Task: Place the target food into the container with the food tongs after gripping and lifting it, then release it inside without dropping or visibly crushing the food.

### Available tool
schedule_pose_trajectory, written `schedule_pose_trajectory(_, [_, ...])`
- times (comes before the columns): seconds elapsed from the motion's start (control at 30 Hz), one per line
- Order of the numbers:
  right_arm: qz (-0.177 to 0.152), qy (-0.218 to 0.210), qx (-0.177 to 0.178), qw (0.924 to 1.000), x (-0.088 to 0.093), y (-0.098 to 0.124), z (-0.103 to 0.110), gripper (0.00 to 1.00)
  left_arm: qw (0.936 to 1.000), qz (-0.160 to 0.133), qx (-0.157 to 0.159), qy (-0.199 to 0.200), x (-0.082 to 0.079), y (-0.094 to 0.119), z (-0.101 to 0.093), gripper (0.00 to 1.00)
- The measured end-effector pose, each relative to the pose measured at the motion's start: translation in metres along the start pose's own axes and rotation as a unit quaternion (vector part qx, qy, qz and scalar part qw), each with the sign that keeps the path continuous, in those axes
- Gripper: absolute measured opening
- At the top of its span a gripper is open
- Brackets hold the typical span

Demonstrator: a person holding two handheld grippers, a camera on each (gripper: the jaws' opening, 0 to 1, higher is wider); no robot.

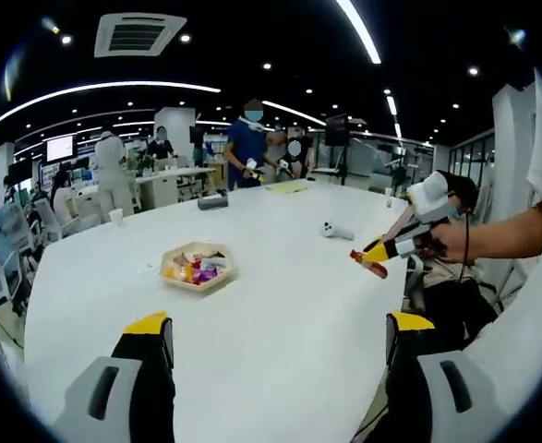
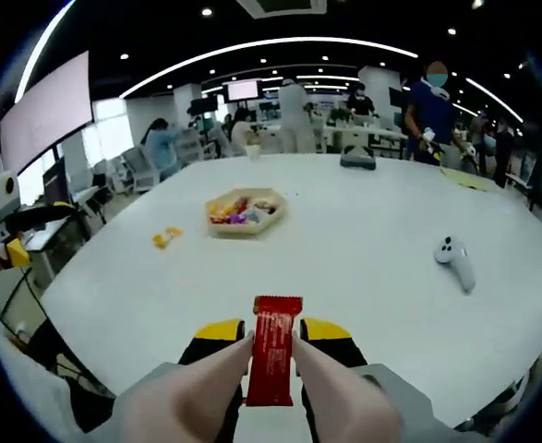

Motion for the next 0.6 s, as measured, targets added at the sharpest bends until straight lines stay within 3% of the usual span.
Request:
schedule_pose_trajectory(0.3, [0.003, 0.002, 0.016, 0.9999, -0.014, -0.012, 0.009, 0.23, 0.9997, 0.001, 0.019, 0.015, 0.005, 0.001, 0.021, 0.96])
schedule_pose_trajectory(0.5, [0.003, 0.005, -0.002, 1.0, -0.027, -0.031, 0.006, 0.23, 0.9995, -0.004, 0.006, 0.031, -0.002, -0.01, 0.031, 0.95])
schedule_pose_trajectory(0.6, [0.001, 0.0, -0.018, 0.9998, -0.032, -0.044, 0.001, 0.23, 0.9991, -0.003, -0.014, 0.039, -0.011, -0.016, 0.032, 0.96])
Point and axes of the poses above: the point that each gripper's makers call its tool centre point, and the gripper's own axes: y roughly backward along the fingers, z roughly to its left, x roughly out of its underside, the point moved 6 cm from there along y, roughly backward along the fingers, and after that the axes turned 1 degree about x, right-handed, at the moved point
